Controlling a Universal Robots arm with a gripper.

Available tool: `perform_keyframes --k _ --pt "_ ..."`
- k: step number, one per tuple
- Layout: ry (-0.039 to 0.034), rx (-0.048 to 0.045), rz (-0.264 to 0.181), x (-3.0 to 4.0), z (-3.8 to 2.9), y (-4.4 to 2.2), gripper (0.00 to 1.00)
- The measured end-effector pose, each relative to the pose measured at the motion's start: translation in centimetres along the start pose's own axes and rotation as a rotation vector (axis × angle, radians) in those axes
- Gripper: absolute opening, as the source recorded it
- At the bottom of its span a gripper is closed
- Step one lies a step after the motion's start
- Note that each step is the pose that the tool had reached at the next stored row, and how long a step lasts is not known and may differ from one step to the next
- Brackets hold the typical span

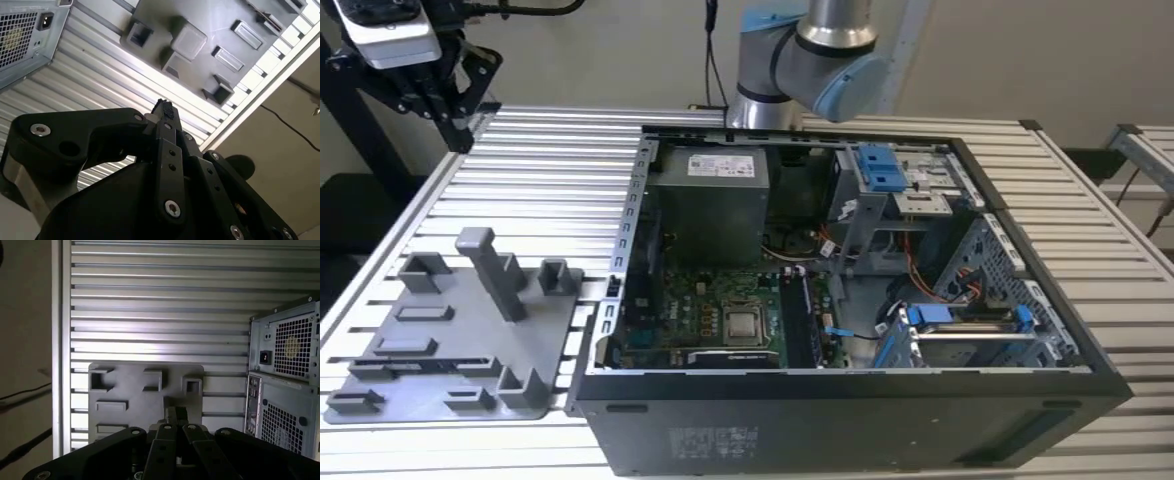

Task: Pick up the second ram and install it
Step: 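Reach for the second ram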

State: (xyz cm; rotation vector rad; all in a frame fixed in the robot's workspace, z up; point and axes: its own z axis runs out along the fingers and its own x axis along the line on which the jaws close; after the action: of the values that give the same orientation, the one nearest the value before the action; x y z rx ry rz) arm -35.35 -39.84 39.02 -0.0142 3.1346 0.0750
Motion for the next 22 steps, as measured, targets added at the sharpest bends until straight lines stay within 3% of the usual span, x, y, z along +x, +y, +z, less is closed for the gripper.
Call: perform_keyframes --k 17,22 --pt "0.0006 -0.0001 -0.014 5.27 -0.02 0.06 0.11" --pt "0.0006 -0.0001 -0.014 5.48 -0.03 0.06 0.11"
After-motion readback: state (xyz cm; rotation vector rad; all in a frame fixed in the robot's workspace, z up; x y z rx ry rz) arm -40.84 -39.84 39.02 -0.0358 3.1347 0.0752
